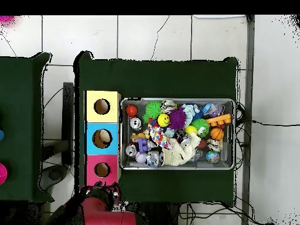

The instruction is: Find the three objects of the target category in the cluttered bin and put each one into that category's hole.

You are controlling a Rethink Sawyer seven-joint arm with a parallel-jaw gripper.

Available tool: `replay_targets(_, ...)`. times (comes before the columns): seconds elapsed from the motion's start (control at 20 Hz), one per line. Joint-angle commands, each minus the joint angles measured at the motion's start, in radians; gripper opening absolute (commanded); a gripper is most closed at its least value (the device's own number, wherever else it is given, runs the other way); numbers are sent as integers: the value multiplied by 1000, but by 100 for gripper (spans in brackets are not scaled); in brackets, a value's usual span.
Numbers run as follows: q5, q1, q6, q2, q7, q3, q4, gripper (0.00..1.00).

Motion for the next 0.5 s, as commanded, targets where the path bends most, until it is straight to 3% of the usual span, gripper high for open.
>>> replay_targets(0.05, 29, -18, 86, 38, 245, -25, -46, 100)
replay_targets(0.5, 15, -131, -43, 74, 141, 29, -20, 100)
